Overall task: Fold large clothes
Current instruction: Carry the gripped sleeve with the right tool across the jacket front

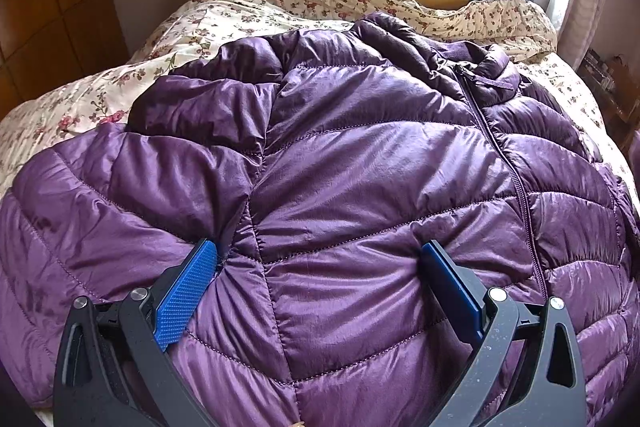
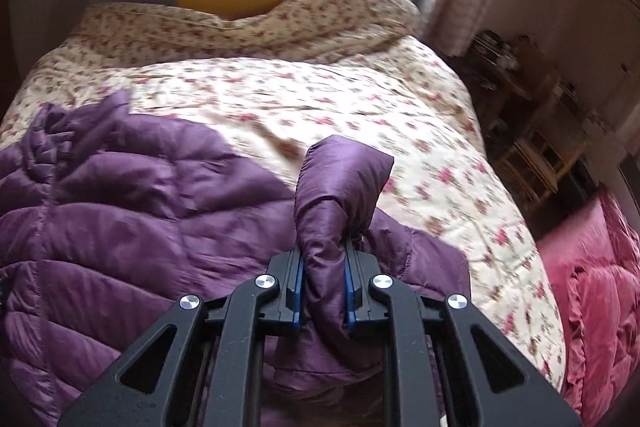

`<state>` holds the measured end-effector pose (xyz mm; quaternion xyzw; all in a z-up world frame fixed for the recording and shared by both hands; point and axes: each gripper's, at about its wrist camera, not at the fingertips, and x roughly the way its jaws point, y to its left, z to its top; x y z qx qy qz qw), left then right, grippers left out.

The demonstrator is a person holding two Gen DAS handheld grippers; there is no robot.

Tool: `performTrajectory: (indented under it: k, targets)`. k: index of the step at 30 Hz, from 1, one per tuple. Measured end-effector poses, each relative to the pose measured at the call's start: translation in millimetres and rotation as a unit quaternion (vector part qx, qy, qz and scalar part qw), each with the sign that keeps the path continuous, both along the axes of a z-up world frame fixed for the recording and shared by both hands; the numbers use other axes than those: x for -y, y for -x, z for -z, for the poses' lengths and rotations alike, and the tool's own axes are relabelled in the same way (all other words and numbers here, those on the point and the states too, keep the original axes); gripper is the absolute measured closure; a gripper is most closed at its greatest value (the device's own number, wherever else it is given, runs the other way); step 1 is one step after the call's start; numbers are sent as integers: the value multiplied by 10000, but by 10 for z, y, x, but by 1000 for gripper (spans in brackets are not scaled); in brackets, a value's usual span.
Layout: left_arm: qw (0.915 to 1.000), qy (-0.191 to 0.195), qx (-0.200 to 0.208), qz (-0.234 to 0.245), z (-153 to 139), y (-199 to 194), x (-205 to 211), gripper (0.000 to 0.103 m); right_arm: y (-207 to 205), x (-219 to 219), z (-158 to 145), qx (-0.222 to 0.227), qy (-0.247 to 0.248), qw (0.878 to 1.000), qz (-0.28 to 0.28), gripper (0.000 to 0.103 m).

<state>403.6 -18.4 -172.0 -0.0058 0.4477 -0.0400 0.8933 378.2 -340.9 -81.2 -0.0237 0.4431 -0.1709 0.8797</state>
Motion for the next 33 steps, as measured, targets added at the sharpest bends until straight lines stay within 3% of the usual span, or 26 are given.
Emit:
performTrajectory:
  k: [10, 16, 21, 24, 26, 30, 33]
  targets:
    - [9999, 97, 24, 2, 2, 16, -19, 3, -305, -835, 157, -10, -373, 9947, -956, 89]
    - [9998, 187, 40, 8, 0, 29, -54, 3, -313, -1326, 231, -69, -820, 9809, -1761, 89]
    - [9997, 226, 42, 8, -2, 38, -71, 3, -271, -1641, 344, -232, -890, 9710, -2209, 88]
    - [9997, 255, 36, 11, -6, 38, -81, 3, -235, -1719, 405, -312, -873, 9690, -2290, 80]
    - [9996, 278, 33, 14, -18, 46, -90, 3, -197, -1775, 423, -314, -788, 9682, -2352, 66]
    - [9995, 305, 55, 15, -52, 85, -128, 3, -85, -1840, 417, -301, -563, 9668, -2476, 63]
    - [9993, 367, 61, 6, -92, 115, -173, 5, 17, -1900, 406, -273, -129, 9649, -2608, 55]
